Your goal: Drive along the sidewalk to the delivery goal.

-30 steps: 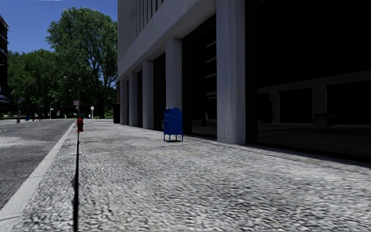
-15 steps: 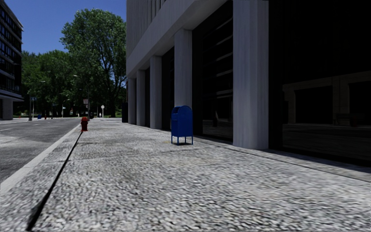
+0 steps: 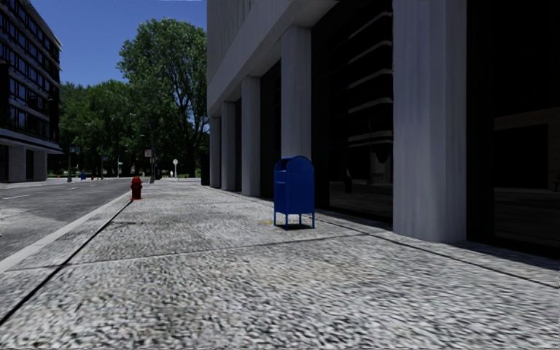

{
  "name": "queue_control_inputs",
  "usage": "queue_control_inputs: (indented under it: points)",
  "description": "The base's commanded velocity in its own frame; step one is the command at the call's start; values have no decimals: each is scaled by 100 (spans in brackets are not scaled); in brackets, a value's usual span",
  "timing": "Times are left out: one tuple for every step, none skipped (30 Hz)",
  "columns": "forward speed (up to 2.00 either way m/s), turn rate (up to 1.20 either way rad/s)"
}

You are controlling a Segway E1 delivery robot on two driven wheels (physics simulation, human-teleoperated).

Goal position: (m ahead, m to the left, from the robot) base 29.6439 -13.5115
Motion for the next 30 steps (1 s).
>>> queue_control_inputs:
  points:
    - [200, 45]
    - [200, 47]
    - [200, 47]
    - [200, 47]
    - [200, 47]
    - [200, 47]
    - [200, 47]
    - [200, 47]
    - [200, 47]
    - [200, 48]
    - [200, 48]
    - [200, 48]
    - [200, 48]
    - [200, 48]
    - [200, 48]
    - [200, 48]
    - [200, 48]
    - [200, 48]
    - [200, 48]
    - [200, 48]
    - [200, 48]
    - [200, 48]
    - [200, 48]
    - [200, 48]
    - [200, 48]
    - [200, 41]
    - [200, 41]
    - [200, 34]
    - [200, 29]
    - [200, 0]
